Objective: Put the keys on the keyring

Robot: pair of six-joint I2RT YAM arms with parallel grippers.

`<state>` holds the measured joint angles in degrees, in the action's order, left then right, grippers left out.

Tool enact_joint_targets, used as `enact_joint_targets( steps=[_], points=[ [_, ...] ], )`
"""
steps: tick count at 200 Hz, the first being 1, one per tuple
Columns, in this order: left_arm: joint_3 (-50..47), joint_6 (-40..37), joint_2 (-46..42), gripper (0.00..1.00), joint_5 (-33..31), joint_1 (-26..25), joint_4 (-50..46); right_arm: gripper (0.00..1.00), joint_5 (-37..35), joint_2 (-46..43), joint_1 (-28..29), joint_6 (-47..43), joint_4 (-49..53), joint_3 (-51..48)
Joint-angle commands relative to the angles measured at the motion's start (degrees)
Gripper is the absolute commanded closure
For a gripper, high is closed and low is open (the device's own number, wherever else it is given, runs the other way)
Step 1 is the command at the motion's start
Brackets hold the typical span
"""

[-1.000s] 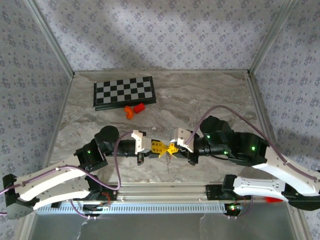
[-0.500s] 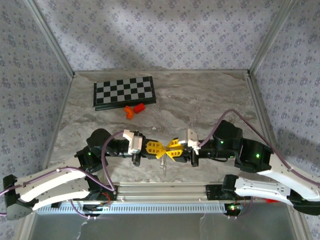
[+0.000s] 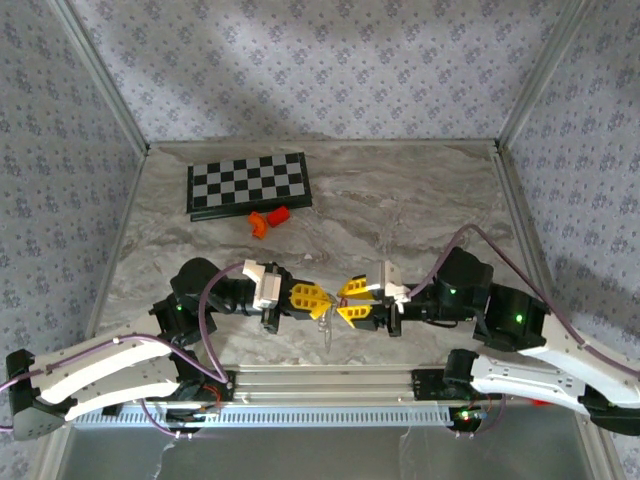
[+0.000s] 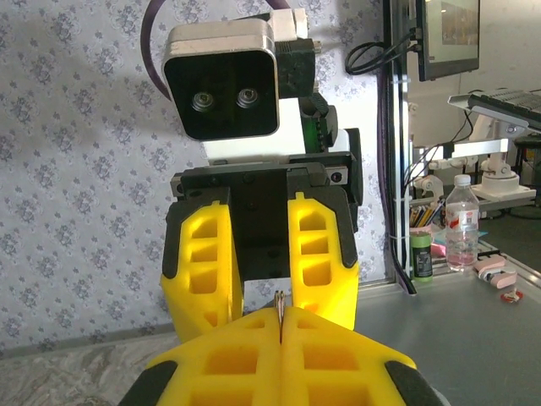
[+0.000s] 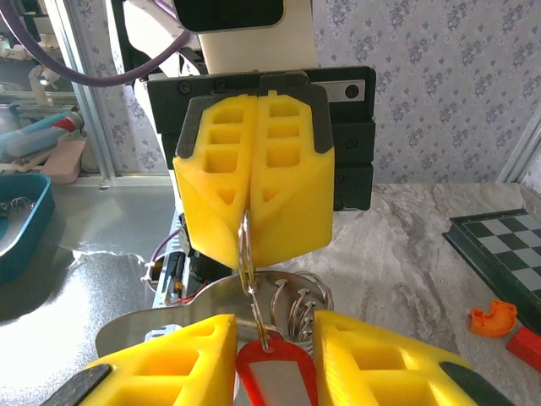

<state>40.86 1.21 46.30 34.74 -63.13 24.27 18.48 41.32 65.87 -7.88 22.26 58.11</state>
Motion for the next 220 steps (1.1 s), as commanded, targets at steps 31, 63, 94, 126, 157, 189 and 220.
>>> enact_joint_targets(
  steps=[31,63,94,126,157,189,220],
  points=[
    [0.5,1.3,-1.0,1.00,1.4,-0.5,4.3,0.75,0.9,-0.3,-0.3,1.0,-2.1,-0.8],
    [0.4,1.5,-0.9,1.00,1.9,-0.5,4.6,0.83,0.6,-0.4,-0.3,0.9,-2.1,-1.0],
    [0.5,1.8,-0.6,1.00,3.0,-0.5,4.9,0.91,0.7,0.2,-0.4,0.8,-2.0,-0.9],
    [0.5,2.4,-0.4,1.00,3.7,-0.5,5.5,0.96,1.5,0.9,-0.4,0.6,-2.2,-0.7],
    [0.7,2.6,-0.2,1.00,4.5,-0.5,5.8,0.98,2.5,1.5,-0.4,0.3,-2.0,0.0],
    [0.6,3.1,0.5,1.00,5.2,-0.5,6.8,1.00,4.1,3.0,-0.4,-0.1,-1.3,1.4],
    [0.4,3.5,0.6,1.00,5.3,-0.5,7.5,1.00,5.3,4.1,-0.4,-0.6,-0.8,2.2]
  ],
)
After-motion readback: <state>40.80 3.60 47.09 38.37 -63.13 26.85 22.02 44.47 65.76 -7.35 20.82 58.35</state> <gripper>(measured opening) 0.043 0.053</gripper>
